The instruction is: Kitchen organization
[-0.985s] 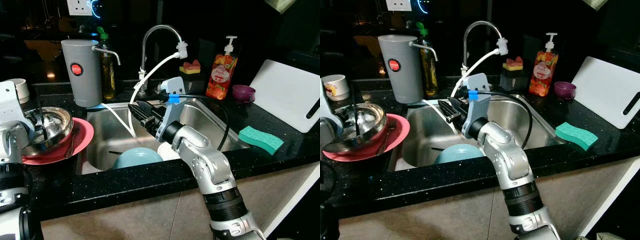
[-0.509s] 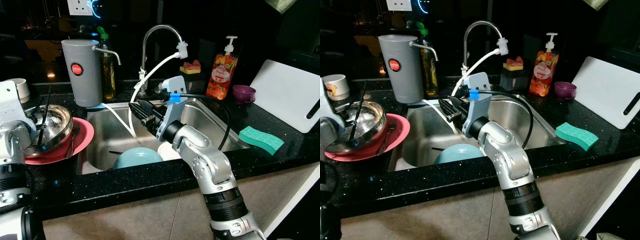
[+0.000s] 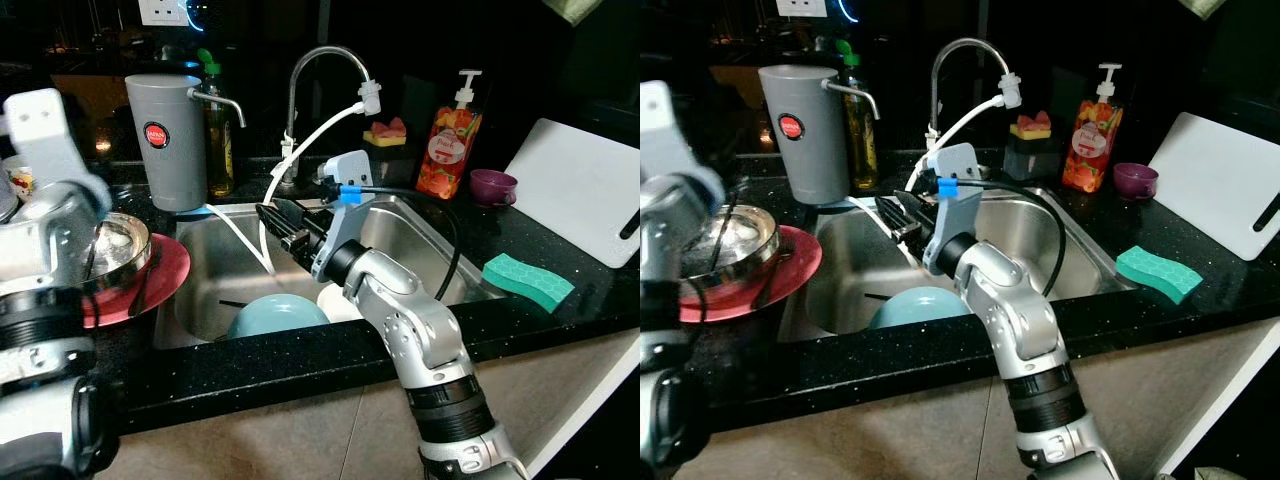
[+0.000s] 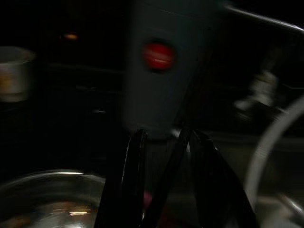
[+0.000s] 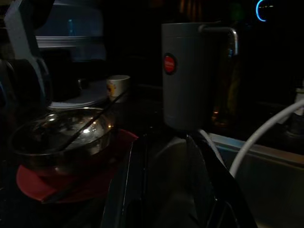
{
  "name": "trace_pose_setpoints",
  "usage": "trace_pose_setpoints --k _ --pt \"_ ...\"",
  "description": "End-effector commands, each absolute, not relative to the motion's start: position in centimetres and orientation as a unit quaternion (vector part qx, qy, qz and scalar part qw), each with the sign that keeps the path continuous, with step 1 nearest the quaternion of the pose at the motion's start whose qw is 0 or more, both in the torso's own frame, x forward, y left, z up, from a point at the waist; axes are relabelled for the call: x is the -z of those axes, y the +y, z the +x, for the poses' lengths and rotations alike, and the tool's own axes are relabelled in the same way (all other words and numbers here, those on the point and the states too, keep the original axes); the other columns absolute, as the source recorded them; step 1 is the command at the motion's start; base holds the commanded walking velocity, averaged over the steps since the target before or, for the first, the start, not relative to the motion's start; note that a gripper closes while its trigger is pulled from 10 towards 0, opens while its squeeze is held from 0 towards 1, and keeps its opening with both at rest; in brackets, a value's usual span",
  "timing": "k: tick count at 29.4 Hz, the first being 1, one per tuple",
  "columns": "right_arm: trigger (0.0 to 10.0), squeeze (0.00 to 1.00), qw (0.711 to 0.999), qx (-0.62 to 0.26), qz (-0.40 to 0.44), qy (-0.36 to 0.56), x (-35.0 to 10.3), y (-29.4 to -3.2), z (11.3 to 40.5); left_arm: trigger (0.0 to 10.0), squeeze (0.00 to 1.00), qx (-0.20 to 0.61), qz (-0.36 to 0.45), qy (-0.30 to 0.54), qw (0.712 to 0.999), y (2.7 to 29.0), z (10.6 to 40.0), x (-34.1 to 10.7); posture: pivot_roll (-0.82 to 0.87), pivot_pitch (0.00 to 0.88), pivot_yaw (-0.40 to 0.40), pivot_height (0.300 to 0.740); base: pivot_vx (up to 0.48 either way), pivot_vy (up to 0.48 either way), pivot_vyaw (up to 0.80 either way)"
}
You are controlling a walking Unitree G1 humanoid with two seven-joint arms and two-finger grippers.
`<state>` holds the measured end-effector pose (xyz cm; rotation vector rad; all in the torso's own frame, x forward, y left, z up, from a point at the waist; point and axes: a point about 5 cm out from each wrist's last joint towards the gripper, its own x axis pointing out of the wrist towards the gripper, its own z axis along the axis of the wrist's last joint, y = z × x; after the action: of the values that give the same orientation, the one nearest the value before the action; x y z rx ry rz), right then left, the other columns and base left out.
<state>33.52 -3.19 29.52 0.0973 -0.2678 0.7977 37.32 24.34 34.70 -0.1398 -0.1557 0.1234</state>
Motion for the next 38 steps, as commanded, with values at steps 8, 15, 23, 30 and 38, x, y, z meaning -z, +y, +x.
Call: trace_pose_setpoints --k 8,15,23,30,38 --pt "10.0 0.0 0.949 -0.291 0.044 -0.111 -29.0 -6.3 35.1 10.0 0.0 0.131 0.046 0.002 0.99 15.2 40.2 -29.8 0.04 0.058 -0.049 0.74 0.0 0.0 0.0" --pt "10.0 0.0 0.977 -0.196 0.045 -0.065 -27.0 -9.2 36.7 10.0 0.0 0.161 0.065 0.071 0.982 12.8 41.0 -24.9 0.02 0.059 -0.029 0.74 0.0 0.0 0.0" --pt "10.0 0.0 0.978 -0.189 0.052 -0.071 -26.8 -9.4 36.2 10.0 1.0 0.129 0.053 0.019 0.99 13.1 40.8 -23.7 0.01 0.079 -0.036 0.74 0.0 0.0 0.0" --pt "10.0 0.0 0.974 -0.203 0.059 -0.086 -27.4 -8.6 36.0 10.0 0.0 0.011 0.096 -0.037 0.995 17.3 40.7 -28.2 0.02 0.091 -0.038 0.74 0.0 0.0 0.0" --pt "10.0 0.0 0.949 -0.286 0.062 -0.12 -28.9 -6.7 34.7 10.0 0.0 -0.1 0.073 -0.042 0.991 23.6 39.2 -30.8 0.04 0.1 -0.033 0.74 0.0 0.0 0.0"
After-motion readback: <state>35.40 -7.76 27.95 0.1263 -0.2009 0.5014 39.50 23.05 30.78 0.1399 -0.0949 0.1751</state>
